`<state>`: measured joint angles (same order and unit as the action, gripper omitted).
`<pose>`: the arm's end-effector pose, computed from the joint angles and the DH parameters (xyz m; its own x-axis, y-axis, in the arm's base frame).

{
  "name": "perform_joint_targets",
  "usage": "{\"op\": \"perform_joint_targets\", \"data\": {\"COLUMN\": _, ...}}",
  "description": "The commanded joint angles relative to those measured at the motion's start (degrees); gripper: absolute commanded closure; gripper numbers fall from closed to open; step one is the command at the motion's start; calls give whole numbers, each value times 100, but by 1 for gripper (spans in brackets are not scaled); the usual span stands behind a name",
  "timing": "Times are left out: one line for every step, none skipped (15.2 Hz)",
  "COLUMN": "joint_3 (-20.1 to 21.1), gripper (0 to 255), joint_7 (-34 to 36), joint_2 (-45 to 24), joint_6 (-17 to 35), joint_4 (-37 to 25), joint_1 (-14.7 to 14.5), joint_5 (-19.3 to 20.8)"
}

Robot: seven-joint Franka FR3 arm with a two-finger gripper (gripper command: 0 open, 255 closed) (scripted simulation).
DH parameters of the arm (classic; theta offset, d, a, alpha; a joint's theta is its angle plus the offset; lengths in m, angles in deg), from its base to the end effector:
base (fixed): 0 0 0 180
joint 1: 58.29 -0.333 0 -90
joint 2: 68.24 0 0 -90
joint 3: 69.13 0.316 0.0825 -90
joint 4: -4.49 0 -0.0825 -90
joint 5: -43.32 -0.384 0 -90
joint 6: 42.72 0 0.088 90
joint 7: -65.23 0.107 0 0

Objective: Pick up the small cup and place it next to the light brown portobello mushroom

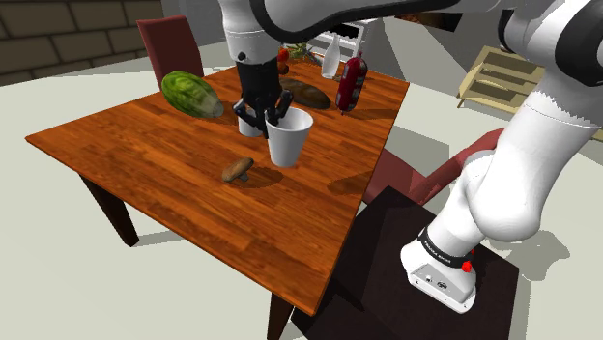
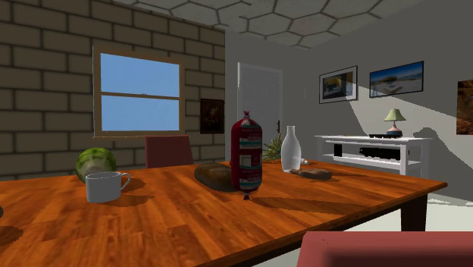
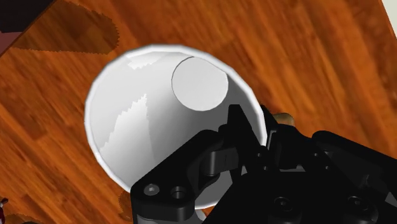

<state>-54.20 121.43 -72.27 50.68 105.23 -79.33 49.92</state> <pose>0.4635 0.3177 0.5038 0.9433 -0.3306 -0.0311 -0.3168 -0.9240 0.2139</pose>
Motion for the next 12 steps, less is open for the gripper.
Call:
{"op": "perform_joint_targets", "data": {"joint_3": 5, "gripper": 255, "joint_7": 29, "joint_2": -19, "joint_6": 155, "joint_4": 134, "joint_1": -6, "joint_5": 5}}
{"op": "perform_joint_targets", "data": {"joint_3": 4, "gripper": 255, "joint_7": 37, "joint_2": -27, "joint_6": 230, "joint_4": 202, "joint_1": -5, "joint_5": 8}}
{"op": "perform_joint_targets", "data": {"joint_3": 3, "gripper": 255, "joint_7": 45, "joint_2": -36, "joint_6": 304, "joint_4": 268, "joint_1": -4, "joint_5": 12}}
{"op": "perform_joint_targets", "data": {"joint_3": 3, "gripper": 255, "joint_7": 53, "joint_2": -46, "joint_6": 378, "joint_4": 333, "joint_1": -4, "joint_5": 16}}
{"op": "perform_joint_targets", "data": {"joint_3": 2, "gripper": 255, "joint_7": 62, "joint_2": -58, "joint_6": 452, "joint_4": 396, "joint_1": -4, "joint_5": 20}}
{"op": "perform_joint_targets", "data": {"joint_3": 1, "gripper": 255, "joint_7": 71, "joint_2": -70, "joint_6": 526, "joint_4": 458, "joint_1": -3, "joint_5": 24}}
{"op": "perform_joint_targets", "data": {"joint_3": 1, "gripper": 255, "joint_7": 80, "joint_2": -84, "joint_6": 599, "joint_4": 518, "joint_1": -3, "joint_5": 30}}
{"op": "perform_joint_targets", "data": {"joint_3": 0, "gripper": 255, "joint_7": 89, "joint_2": -99, "joint_6": 672, "joint_4": 577, "joint_1": -3, "joint_5": 35}}
{"op": "perform_joint_targets", "data": {"joint_3": -1, "gripper": 255, "joint_7": 99, "joint_2": -116, "joint_6": 745, "joint_4": 635, "joint_1": -3, "joint_5": 41}}
{"op": "perform_joint_targets", "data": {"joint_3": -1, "gripper": 255, "joint_7": 109, "joint_2": -133, "joint_6": 817, "joint_4": 691, "joint_1": -3, "joint_5": 48}}
{"op": "perform_joint_targets", "data": {"joint_3": -2, "gripper": 255, "joint_7": 119, "joint_2": -152, "joint_6": 890, "joint_4": 746, "joint_1": -3, "joint_5": 54}}
{"op": "perform_joint_targets", "data": {"joint_3": -3, "gripper": 255, "joint_7": 129, "joint_2": -172, "joint_6": 962, "joint_4": 799, "joint_1": -3, "joint_5": 62}}
